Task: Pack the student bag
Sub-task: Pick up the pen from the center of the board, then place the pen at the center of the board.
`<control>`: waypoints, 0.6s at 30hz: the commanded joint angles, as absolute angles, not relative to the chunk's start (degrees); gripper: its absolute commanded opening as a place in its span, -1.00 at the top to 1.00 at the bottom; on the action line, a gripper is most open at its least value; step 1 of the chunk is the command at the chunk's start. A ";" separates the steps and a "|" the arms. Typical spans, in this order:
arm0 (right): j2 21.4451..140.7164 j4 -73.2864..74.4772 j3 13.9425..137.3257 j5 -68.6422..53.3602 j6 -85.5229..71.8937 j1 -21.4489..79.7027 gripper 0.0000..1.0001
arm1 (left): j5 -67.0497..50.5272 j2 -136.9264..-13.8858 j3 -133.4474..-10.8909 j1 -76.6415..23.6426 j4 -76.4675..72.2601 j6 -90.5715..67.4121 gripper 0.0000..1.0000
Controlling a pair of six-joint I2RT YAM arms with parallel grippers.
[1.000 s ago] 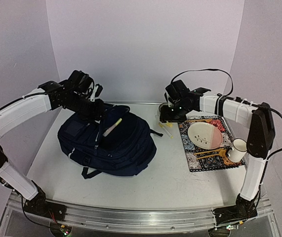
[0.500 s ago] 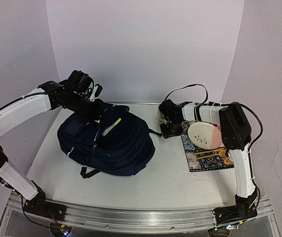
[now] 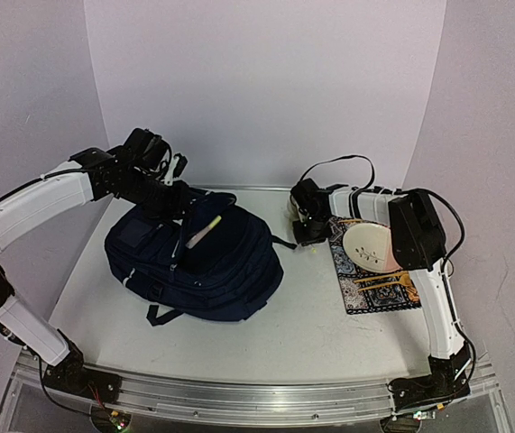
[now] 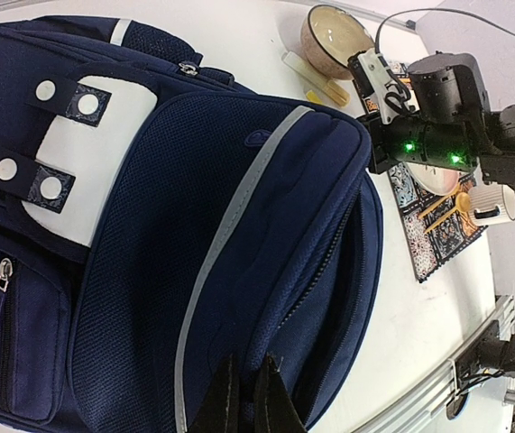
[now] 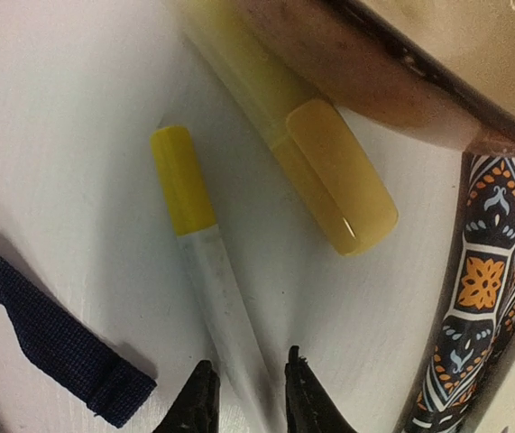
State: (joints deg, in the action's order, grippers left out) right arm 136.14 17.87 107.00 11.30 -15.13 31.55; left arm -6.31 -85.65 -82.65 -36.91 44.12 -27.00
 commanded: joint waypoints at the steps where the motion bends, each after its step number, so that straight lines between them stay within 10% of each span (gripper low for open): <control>1: 136.59 21.41 106.92 10.04 -15.14 31.39 0.67 | -4.92 -84.57 -83.71 -35.86 42.91 -27.24 1.00; 18: 117.68 32.80 81.17 0.64 -22.40 37.23 0.96 | -5.06 -87.27 -85.32 -35.86 42.63 -25.57 1.00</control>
